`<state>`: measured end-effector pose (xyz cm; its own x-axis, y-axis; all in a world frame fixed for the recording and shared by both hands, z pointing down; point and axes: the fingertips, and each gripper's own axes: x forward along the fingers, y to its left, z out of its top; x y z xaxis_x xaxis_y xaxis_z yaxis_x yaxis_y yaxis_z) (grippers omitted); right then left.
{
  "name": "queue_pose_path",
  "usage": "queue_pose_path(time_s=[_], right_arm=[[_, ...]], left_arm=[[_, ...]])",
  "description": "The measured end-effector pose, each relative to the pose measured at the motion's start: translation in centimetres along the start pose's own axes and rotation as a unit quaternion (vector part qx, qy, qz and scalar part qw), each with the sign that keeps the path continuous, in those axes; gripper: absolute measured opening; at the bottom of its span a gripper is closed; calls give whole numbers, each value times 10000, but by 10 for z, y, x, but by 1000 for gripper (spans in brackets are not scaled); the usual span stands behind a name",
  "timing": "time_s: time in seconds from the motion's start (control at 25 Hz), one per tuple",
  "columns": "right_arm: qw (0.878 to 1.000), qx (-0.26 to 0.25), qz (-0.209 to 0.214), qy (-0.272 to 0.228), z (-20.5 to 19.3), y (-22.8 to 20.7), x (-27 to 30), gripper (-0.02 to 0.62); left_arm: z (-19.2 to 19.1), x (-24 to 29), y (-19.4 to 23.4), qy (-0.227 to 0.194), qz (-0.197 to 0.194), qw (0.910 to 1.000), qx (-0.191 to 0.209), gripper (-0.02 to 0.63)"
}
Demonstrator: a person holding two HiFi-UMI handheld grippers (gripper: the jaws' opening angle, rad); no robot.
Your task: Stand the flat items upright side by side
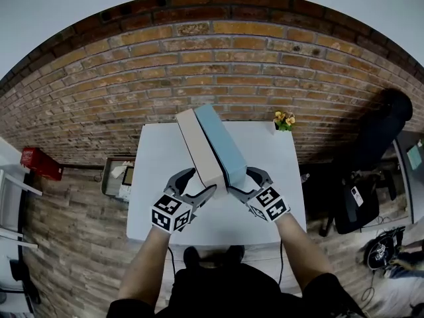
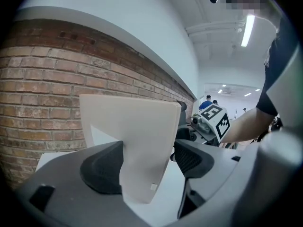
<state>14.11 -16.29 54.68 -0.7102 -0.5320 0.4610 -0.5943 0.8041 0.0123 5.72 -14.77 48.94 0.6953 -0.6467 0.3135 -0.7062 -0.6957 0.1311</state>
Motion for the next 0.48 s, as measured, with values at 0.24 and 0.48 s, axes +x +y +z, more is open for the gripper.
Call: queue_pose_path(time_s=[0.24,0.48], right_arm=[[9997,138,156,-154,6,1,7,310],[9973,503,469,-247,10,1,14,307]], left_arm=[[3,6,1,-17,86,10000,7,347],[6,6,10,71,171,9997,126,345]])
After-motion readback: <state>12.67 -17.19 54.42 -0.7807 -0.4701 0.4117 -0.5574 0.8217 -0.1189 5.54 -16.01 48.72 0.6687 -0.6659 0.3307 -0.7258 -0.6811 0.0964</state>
